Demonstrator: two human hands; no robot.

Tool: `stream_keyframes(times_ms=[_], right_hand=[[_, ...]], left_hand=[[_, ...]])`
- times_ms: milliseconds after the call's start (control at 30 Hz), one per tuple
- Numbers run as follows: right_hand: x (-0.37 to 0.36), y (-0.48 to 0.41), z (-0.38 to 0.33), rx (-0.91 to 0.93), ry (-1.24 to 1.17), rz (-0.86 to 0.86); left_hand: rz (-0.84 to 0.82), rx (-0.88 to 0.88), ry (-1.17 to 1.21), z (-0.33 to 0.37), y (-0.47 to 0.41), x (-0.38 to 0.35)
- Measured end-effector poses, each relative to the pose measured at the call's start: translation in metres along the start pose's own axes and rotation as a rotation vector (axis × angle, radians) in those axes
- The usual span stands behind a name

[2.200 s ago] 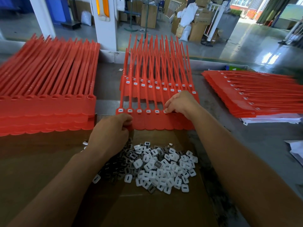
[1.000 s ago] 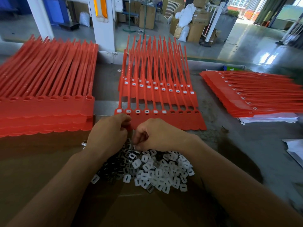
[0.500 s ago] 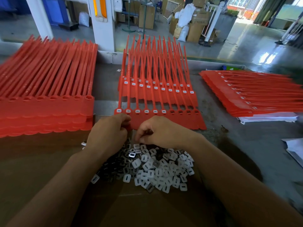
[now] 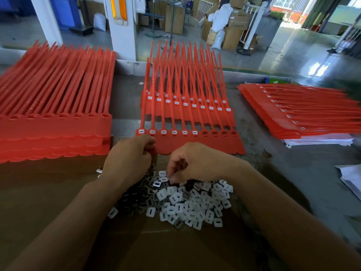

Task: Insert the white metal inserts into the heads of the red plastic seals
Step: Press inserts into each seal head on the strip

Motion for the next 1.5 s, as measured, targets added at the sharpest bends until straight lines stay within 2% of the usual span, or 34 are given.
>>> stream_keyframes(times_ms=[300,600,700,1300,1500], right_hand=[[0.014,0.014,0.016,-0.087,-0.289,0.126],[0.043,0.007,0.061,-0.274,-0.192,0.613],[0.048,0.000,0.075,-0.295,-0.192,0.700],[0.050,-0.019,0.084,-0.316,-0.072,0.638],[0.050,-0.021,0.083,-0.339,-0.104,0.652]], left_hand=[[-0.003,0.004,-0.004,0.000,0.000,0.000],[-0.004,0.001,0.014,-0.001,-0.001,-0.001],[-0.002,0.002,0.025,-0.001,0.000,0.000],[-0.003,0.003,0.022,0.000,-0.001,0.000],[0.003,0.001,0.017,-0.001,-0.001,0.000]])
Point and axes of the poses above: each hand's wrist, its own y-axis away from the middle knuckle, its own x-axis out of the back of the hand, z = x × y, the point moved 1 cm from there along -y, towards the middle knuckle, and after that the axes turned 1 degree about -y, right-handed, at the moved point
